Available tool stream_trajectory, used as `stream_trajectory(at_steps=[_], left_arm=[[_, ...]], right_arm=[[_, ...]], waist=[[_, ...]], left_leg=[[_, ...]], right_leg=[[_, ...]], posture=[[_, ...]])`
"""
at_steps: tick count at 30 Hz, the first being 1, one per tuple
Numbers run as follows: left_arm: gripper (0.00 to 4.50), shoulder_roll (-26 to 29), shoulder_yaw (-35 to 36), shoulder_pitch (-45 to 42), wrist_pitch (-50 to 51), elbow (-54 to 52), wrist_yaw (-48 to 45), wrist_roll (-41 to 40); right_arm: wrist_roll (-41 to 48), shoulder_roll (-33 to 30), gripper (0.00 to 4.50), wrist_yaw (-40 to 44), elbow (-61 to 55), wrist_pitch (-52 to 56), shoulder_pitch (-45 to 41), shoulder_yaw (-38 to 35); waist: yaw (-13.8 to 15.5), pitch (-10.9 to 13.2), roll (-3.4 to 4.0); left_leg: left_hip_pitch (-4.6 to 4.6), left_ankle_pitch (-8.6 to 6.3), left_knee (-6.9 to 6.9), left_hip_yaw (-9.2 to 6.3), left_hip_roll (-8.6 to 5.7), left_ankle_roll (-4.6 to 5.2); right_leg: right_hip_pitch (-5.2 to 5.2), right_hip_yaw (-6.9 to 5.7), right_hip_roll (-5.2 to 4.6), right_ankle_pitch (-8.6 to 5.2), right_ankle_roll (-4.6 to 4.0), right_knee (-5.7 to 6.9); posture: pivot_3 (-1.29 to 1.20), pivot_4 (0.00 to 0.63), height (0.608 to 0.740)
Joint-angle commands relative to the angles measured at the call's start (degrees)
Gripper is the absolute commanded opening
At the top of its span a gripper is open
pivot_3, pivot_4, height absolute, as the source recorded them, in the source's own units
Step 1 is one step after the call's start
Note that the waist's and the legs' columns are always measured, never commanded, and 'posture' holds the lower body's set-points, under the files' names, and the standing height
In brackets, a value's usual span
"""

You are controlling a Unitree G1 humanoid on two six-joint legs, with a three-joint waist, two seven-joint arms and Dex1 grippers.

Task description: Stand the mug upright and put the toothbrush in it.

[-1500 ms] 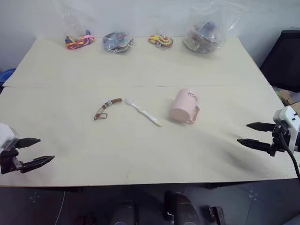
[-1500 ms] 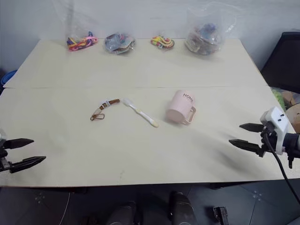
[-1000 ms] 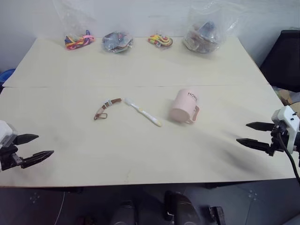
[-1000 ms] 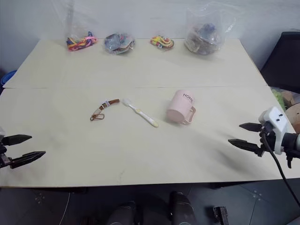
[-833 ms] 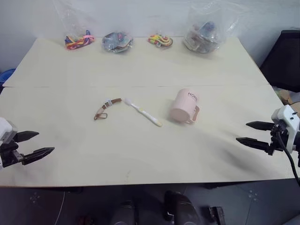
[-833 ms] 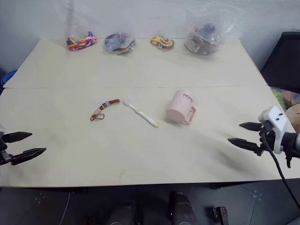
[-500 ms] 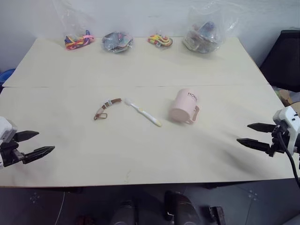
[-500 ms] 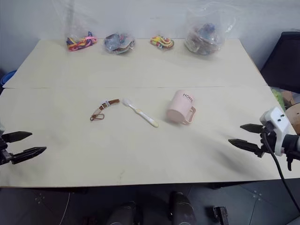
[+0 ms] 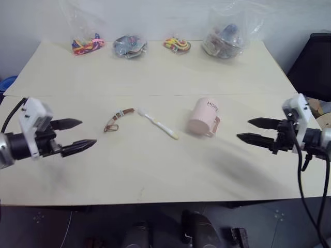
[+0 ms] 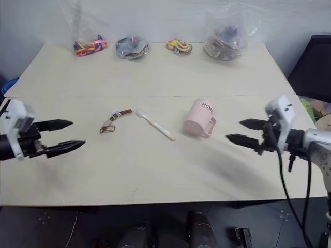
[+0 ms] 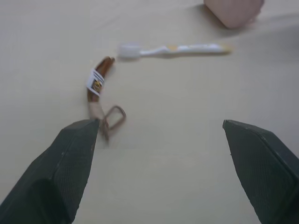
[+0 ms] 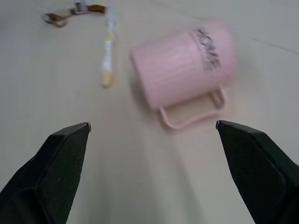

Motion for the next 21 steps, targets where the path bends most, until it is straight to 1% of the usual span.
stream_trajectory(at_steps=[1, 3, 6, 9, 12, 15, 18, 19, 21], left_arm=[[4.48, -3.67, -8.16, -10.49, 1.01, 6.14, 9.18, 6.79], [4.48, -6.78, -13.59, -15.86, 2.22, 9.91, 11.74, 10.04], [4.48, -10.22, -18.95, -20.25, 1.04, 14.58, 13.28, 13.93], [4.48, -14.28, -21.54, -23.55, 1.45, 20.09, 13.34, 15.0], [4.48, -16.5, -23.84, -25.48, 1.85, 25.6, 15.38, 18.26], [4.48, -18.25, -23.9, -26.09, 0.94, 28.4, 14.54, 18.54], [3.88, -19.35, -23.41, -25.9, 0.0, 29.27, 13.99, 18.63], [3.59, -19.52, -23.33, -25.72, 0.32, 29.06, 13.92, 18.57], [2.88, -19.67, -23.04, -25.44, 1.01, 28.96, 14.06, 18.5]], right_arm=[[5.51, -0.12, 4.5, -0.11, -8.2, 0.28, -3.53, -0.65], [6.89, -0.5, 4.5, 0.11, -10.69, 0.02, -4.94, 0.21], [9.38, -0.25, 4.5, -0.35, -12.47, 0.24, -6.93, 0.69], [11.31, 0.01, 4.5, -1.52, -13.19, 0.33, -9.06, 1.35], [12.42, -0.15, 4.5, -2.17, -14.18, -0.16, -9.95, 1.65], [13.84, -0.34, 4.5, -2.74, -14.93, -0.15, -9.96, 1.18], [14.64, -0.74, 4.5, -3.01, -15.29, -0.45, -9.25, 0.5], [14.73, -0.91, 4.5, -2.91, -15.33, -0.65, -8.87, 0.23], [14.44, -1.05, 4.5, -2.8, -15.21, -1.23, -8.47, 0.25]], waist=[[0.47, 0.01, -0.01], [0.79, -0.05, -0.11], [0.94, -0.06, -0.21], [0.93, -0.04, -0.25], [0.94, -0.03, -0.26], [0.81, -0.03, -0.28], [0.93, -0.04, -0.29], [1.05, -0.04, -0.3], [1.12, -0.05, -0.32]], left_leg=[[-0.02, 0.0, 0.04, 0.02, -0.04, 0.0], [0.0, 0.0, 0.08, 0.03, -0.07, 0.0], [-0.02, 0.0, 0.08, 0.05, -0.08, 0.01], [-0.03, 0.0, 0.08, 0.07, -0.08, 0.0], [-0.03, 0.0, 0.12, 0.07, -0.07, 0.01], [-0.03, 0.0, 0.11, 0.08, -0.06, 0.0], [-0.03, 0.0, 0.15, 0.07, -0.04, 0.0], [-0.04, 0.0, 0.18, 0.07, -0.04, 0.0], [-0.04, 0.0, 0.21, 0.05, -0.05, 0.01]], right_leg=[[0.0, 0.01, 0.03, 0.03, 0.04, -0.01], [0.02, 0.03, 0.06, 0.04, 0.06, 0.03], [0.02, 0.01, 0.08, 0.04, 0.07, -0.01], [0.01, -0.01, 0.11, 0.04, 0.07, -0.02], [0.01, -0.01, 0.12, 0.04, 0.07, 0.0], [0.01, -0.01, 0.13, 0.04, 0.07, 0.0], [0.02, -0.01, 0.12, 0.04, 0.07, 0.02], [0.02, -0.01, 0.1, 0.04, 0.08, 0.03], [0.03, -0.01, 0.08, 0.05, 0.09, 0.03]], posture=[[0.0, 0.15, 0.74], [0.0, 0.15, 0.74], [0.0, 0.15, 0.74], [0.0, 0.15, 0.74], [0.0, 0.15, 0.74], [0.0, 0.15, 0.74], [0.0, 0.15, 0.74], [0.0, 0.15, 0.74], [0.0, 0.15, 0.74]])
